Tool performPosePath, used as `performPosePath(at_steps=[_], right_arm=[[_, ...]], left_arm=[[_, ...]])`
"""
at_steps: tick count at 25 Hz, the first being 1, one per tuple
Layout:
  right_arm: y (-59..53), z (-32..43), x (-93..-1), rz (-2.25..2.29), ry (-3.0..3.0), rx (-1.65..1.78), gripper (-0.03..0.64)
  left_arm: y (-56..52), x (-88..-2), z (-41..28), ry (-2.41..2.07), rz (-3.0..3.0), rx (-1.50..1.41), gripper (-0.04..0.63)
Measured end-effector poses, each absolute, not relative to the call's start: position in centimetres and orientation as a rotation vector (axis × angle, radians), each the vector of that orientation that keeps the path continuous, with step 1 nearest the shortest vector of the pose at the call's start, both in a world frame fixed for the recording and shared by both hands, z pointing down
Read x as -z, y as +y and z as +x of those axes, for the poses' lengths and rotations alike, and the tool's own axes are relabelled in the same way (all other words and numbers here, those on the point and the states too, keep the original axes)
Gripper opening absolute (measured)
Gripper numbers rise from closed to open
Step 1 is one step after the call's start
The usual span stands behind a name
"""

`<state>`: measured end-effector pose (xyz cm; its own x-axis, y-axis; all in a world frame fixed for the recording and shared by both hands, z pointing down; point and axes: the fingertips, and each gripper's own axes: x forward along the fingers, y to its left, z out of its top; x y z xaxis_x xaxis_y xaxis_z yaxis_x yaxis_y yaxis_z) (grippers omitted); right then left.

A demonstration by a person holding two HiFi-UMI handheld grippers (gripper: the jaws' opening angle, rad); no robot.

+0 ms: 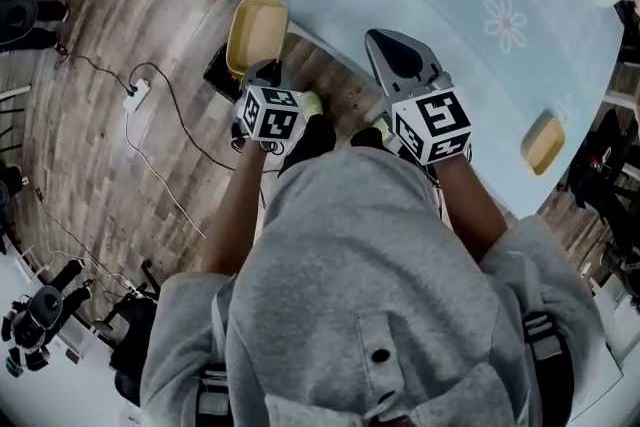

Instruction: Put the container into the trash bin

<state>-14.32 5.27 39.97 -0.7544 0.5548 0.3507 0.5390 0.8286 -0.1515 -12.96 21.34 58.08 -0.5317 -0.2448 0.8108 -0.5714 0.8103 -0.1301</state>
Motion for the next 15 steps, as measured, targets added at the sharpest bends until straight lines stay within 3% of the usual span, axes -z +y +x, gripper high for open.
performPosePath(at_steps=[15], right_arm=[[21.6, -17.2, -44.5, -1.112, -2.386, 0.068, 0.026]], left_arm=[[37.8, -63.7, -10.8, -2.107, 0.263, -0.135, 0.035]])
